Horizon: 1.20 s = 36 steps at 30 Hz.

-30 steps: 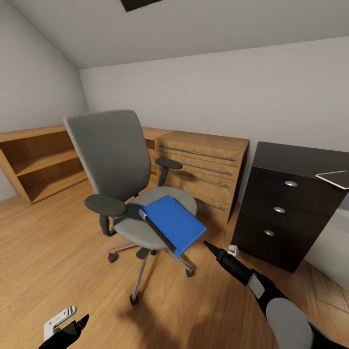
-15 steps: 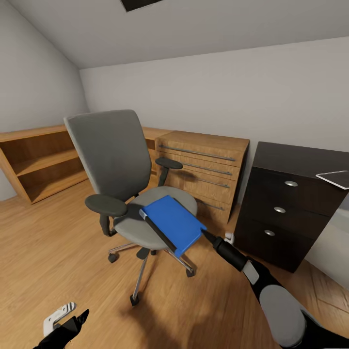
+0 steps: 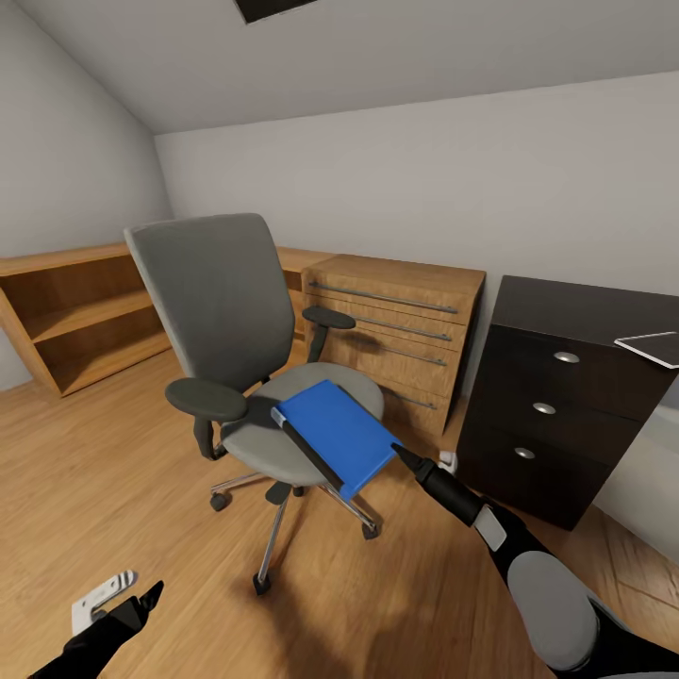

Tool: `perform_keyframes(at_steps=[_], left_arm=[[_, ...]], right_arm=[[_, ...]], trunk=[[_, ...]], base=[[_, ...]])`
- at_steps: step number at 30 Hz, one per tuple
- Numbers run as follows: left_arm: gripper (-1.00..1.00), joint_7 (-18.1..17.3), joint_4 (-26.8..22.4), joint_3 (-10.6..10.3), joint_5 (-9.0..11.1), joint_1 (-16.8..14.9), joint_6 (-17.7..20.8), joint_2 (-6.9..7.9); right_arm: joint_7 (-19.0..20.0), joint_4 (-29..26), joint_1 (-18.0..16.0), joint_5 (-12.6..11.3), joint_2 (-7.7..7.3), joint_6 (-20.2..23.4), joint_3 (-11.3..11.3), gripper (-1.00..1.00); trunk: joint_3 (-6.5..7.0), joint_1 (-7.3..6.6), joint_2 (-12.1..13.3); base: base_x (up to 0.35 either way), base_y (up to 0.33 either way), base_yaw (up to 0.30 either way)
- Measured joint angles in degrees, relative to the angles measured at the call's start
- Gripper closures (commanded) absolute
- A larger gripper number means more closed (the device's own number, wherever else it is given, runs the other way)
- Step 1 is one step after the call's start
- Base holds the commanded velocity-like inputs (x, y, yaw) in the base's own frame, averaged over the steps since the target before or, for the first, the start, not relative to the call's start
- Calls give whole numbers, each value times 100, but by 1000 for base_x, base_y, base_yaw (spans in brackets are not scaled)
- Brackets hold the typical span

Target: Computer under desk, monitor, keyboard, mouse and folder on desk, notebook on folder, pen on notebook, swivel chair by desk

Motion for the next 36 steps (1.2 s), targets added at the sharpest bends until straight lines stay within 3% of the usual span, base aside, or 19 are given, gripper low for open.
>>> perform_keyframes(at_steps=[30,36], left_arm=[[-100,0,-1,12,1,0,0,2],[-100,0,-1,63,1,0,0,1]], right_arm=[[-46,192,43,-4,-56,23,-5,-100],[-111,261,44,-6,-63,257,-14,-100]], trunk=[[0,0,0],[0,0,0]], base=[[0,0,0],[0,0,0]])
